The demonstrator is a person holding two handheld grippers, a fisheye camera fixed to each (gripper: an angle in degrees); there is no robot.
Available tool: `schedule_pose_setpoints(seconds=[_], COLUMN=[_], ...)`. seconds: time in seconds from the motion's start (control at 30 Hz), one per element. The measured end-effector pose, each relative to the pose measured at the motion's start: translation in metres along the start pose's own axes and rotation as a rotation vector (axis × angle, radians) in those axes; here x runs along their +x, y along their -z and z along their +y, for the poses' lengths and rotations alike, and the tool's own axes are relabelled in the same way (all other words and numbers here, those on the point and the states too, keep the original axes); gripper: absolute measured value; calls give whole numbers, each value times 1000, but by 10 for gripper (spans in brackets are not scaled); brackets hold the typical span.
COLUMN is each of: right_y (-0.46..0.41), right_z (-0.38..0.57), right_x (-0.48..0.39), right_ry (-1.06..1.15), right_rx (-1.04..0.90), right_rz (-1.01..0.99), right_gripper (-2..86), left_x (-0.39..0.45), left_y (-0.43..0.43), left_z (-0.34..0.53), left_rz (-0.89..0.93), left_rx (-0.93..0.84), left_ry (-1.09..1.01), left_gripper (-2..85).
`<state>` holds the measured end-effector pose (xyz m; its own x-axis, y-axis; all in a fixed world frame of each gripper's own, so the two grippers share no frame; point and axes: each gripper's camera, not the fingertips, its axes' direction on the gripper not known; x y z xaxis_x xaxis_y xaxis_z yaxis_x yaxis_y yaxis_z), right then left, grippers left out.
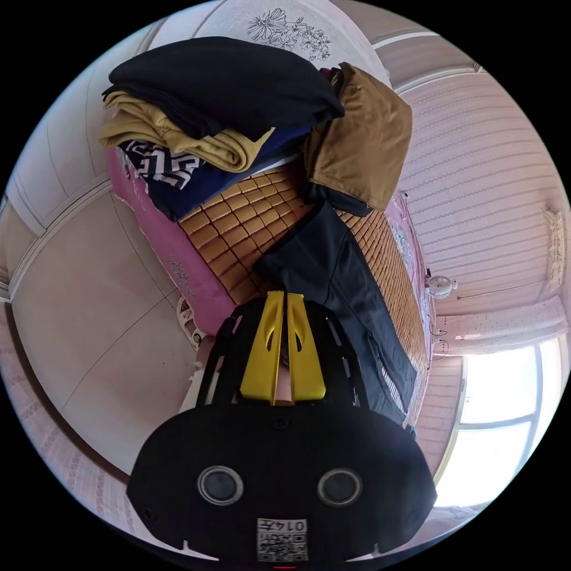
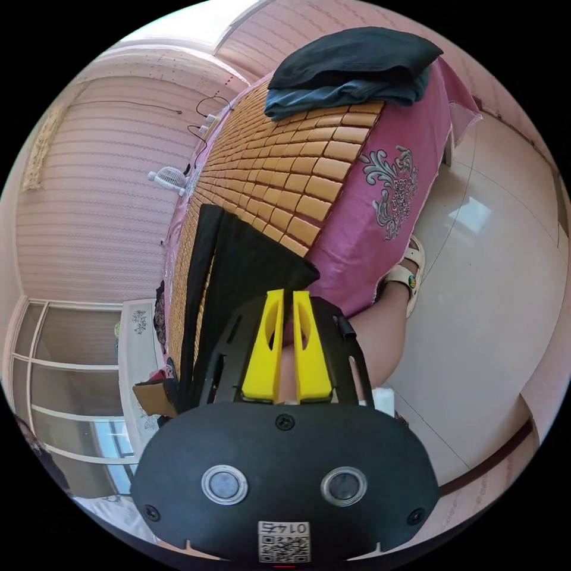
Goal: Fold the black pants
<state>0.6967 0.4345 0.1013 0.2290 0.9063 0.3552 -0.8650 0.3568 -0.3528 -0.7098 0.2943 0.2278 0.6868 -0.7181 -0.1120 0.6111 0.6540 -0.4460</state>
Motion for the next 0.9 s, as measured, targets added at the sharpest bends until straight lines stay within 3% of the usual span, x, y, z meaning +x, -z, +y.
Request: schedule_pose_setpoints(seconds=[0.27,0.47,0.7,0.9], right_y=[45,49,-32,-157], right_z=[15,2,-67,-131], right_x=[-43,-118,-262,-325], right_ry=[227,446,678,486], right_rx=[127,191,170,68], right_rz=[-9,22,84,186], right_gripper=[3,3,8,50], left_x=[19,43,118,156], left_y=[26,57,45,-42], left_z=[13,16,-33,-84], left_rz=[-55,-4,58,109], left_rx=[-68,22,88,94], left_ry=[-186,-242,-354,-202], left_gripper=[-10,-10,-9,7])
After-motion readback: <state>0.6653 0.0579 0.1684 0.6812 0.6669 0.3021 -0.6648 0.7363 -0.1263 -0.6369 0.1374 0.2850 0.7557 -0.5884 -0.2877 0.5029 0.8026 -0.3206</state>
